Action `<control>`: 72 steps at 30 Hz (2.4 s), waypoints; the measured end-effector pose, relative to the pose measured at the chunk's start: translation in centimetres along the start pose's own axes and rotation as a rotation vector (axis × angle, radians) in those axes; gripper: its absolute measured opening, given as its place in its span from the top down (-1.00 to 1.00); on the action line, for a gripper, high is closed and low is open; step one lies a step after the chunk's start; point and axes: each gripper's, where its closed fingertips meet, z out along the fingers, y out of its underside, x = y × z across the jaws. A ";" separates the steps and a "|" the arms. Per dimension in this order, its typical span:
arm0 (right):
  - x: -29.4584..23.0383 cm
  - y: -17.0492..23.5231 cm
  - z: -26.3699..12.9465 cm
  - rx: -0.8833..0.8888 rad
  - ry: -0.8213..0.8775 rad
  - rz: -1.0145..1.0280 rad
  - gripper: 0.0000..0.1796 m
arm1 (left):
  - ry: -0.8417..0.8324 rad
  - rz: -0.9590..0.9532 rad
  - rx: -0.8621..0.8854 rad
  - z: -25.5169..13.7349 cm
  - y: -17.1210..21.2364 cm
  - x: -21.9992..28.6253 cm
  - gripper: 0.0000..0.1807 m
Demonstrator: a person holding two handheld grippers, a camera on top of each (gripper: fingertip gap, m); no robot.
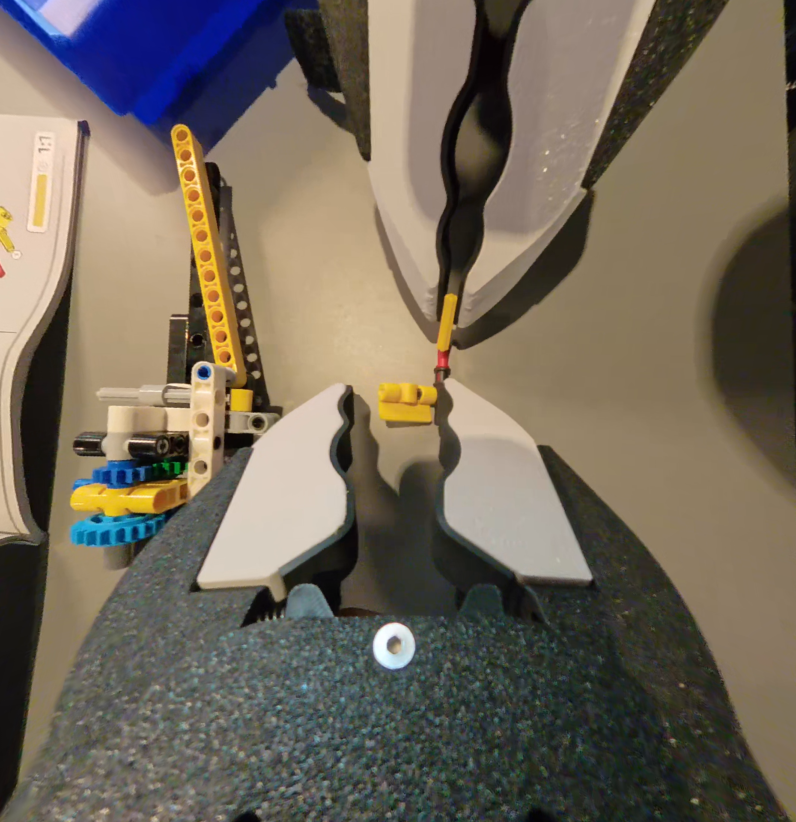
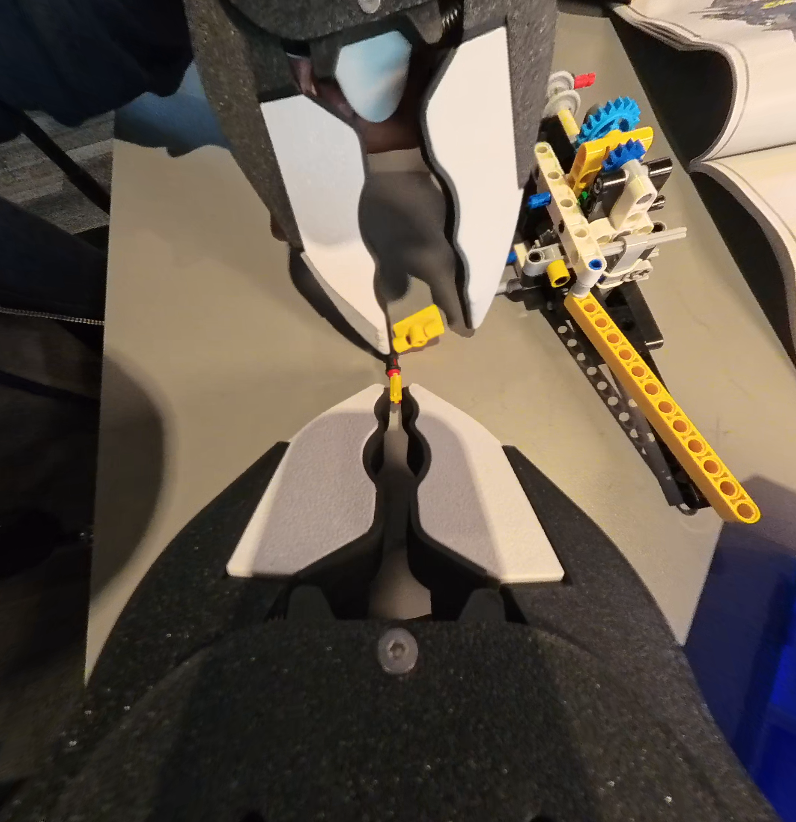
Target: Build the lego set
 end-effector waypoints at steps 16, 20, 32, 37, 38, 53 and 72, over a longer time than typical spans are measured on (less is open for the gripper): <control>0.1 -0.1 0.0 0.003 0.009 -0.001 0.95 | -0.012 -0.012 -0.008 -0.1 0.0 1.1 0.71; 0.0 0.0 0.1 -0.001 0.007 -0.015 0.95 | -0.068 0.011 -0.023 -0.2 0.0 1.2 0.73; -1.8 -0.2 0.7 -0.011 -0.040 -0.107 0.95 | -0.215 0.030 -0.018 -0.5 -0.1 1.8 0.75; -1.7 0.1 1.1 -0.039 -0.019 -0.124 0.95 | -0.218 0.031 -0.014 -0.5 -0.1 2.2 0.76; -1.8 0.2 1.1 -0.043 -0.022 -0.129 0.95 | -0.219 0.032 -0.016 -0.5 -0.1 2.2 0.76; -2.1 0.7 1.3 -0.078 -0.020 -0.163 0.95 | -0.136 -0.038 0.024 -0.8 0.0 3.0 0.64; -2.0 0.7 1.3 -0.079 -0.023 -0.154 0.95 | 0.019 -0.154 0.043 -0.1 0.9 3.1 0.62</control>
